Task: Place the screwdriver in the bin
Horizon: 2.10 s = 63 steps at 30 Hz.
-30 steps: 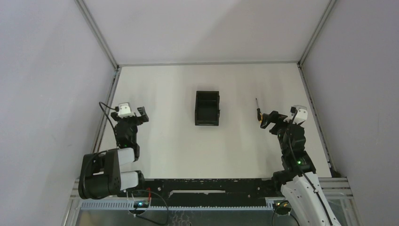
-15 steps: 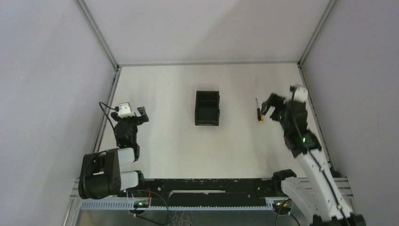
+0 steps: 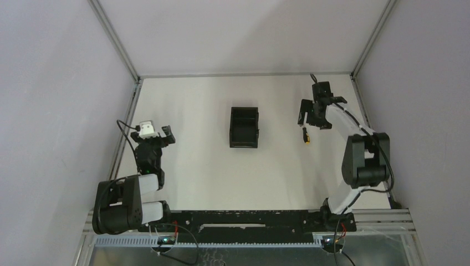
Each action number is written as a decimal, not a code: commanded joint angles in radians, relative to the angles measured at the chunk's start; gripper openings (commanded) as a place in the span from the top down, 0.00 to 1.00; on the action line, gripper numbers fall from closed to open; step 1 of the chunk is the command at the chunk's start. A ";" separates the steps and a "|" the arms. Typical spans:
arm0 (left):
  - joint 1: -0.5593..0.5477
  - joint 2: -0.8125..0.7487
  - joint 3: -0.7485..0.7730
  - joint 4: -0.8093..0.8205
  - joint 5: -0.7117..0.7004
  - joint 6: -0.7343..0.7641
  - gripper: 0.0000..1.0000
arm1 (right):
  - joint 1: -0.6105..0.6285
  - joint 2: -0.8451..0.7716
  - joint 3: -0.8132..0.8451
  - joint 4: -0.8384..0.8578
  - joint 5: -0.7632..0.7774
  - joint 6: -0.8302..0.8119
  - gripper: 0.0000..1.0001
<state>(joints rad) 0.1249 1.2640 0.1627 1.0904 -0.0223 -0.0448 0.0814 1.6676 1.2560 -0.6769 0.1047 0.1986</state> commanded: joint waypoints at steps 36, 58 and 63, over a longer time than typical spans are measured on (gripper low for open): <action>-0.003 -0.006 -0.001 0.031 -0.005 0.004 0.00 | 0.138 -0.115 0.422 -0.451 0.038 0.136 0.96; -0.003 -0.006 -0.001 0.031 -0.007 0.004 0.00 | 0.586 0.206 0.382 0.087 0.024 0.026 0.72; -0.003 -0.006 0.000 0.031 -0.007 0.005 0.00 | 0.588 0.236 0.268 0.210 -0.031 -0.029 0.64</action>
<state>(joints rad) 0.1246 1.2640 0.1627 1.0904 -0.0223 -0.0452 0.6682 1.8957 1.5681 -0.6300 0.1013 0.2417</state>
